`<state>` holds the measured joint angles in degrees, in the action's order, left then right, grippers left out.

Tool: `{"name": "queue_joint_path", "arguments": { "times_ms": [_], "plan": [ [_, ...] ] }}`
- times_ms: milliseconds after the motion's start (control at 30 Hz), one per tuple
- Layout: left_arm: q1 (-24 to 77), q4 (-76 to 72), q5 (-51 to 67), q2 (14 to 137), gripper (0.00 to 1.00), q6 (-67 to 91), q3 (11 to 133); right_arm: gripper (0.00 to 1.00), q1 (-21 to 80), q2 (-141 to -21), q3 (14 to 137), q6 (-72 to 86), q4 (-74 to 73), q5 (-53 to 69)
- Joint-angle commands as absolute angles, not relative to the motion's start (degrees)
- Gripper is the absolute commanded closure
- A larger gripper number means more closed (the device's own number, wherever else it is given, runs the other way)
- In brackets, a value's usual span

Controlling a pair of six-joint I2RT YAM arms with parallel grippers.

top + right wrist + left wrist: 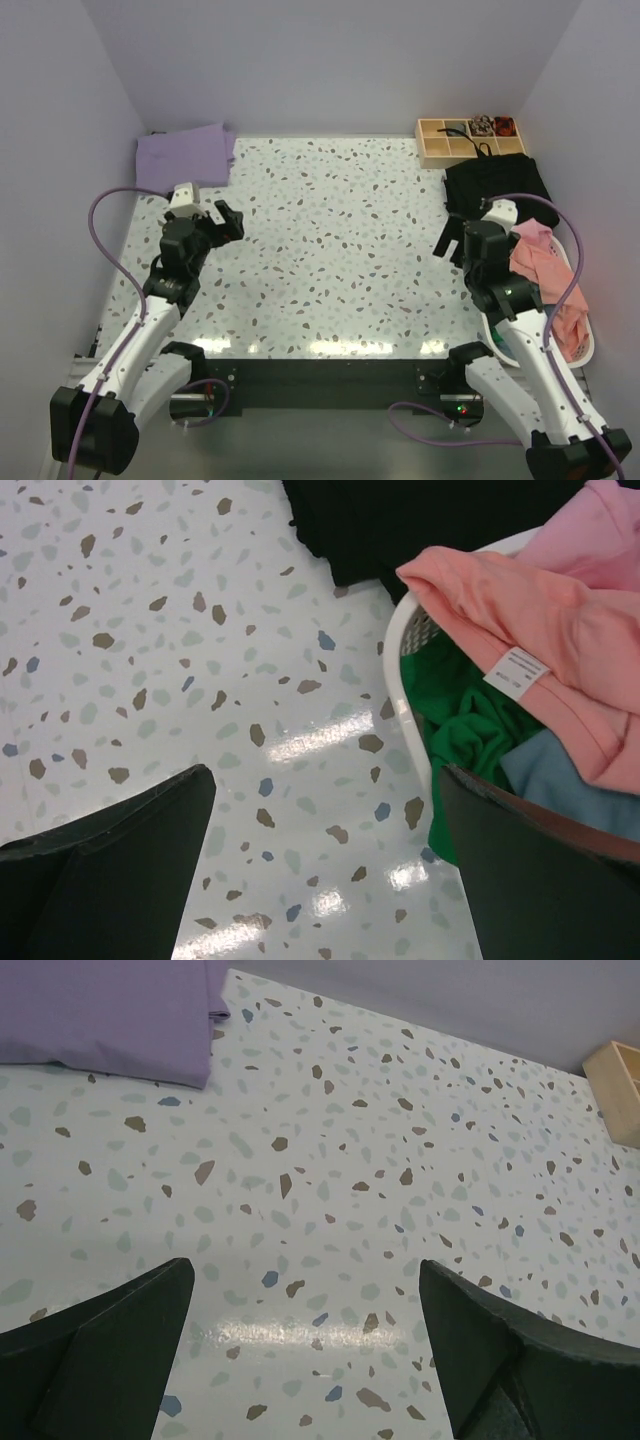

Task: Fold and stack the t-shirts
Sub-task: Grab crumpled tshirt from bin with the right arm

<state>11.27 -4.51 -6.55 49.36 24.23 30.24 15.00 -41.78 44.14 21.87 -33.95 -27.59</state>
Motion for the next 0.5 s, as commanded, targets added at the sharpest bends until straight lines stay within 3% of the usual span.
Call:
{"name": "queue_joint_path", "arguments": {
  "times_ms": [0,233,467],
  "plan": [
    [10.99,-5.18,-4.76,48.43,0.0,23.12,32.43,0.01,15.03,-40.08,48.77,26.62,-41.2,-36.37],
    [10.9,-7.13,0.18,49.3,0.0,23.02,31.63,0.01,15.03,-34.46,49.74,45.78,-56.49,-58.93],
    [10.9,-5.8,3.43,55.89,0.0,22.85,34.19,0.01,14.94,-34.1,54.49,56.68,-71.0,-68.19]
  ]
}}
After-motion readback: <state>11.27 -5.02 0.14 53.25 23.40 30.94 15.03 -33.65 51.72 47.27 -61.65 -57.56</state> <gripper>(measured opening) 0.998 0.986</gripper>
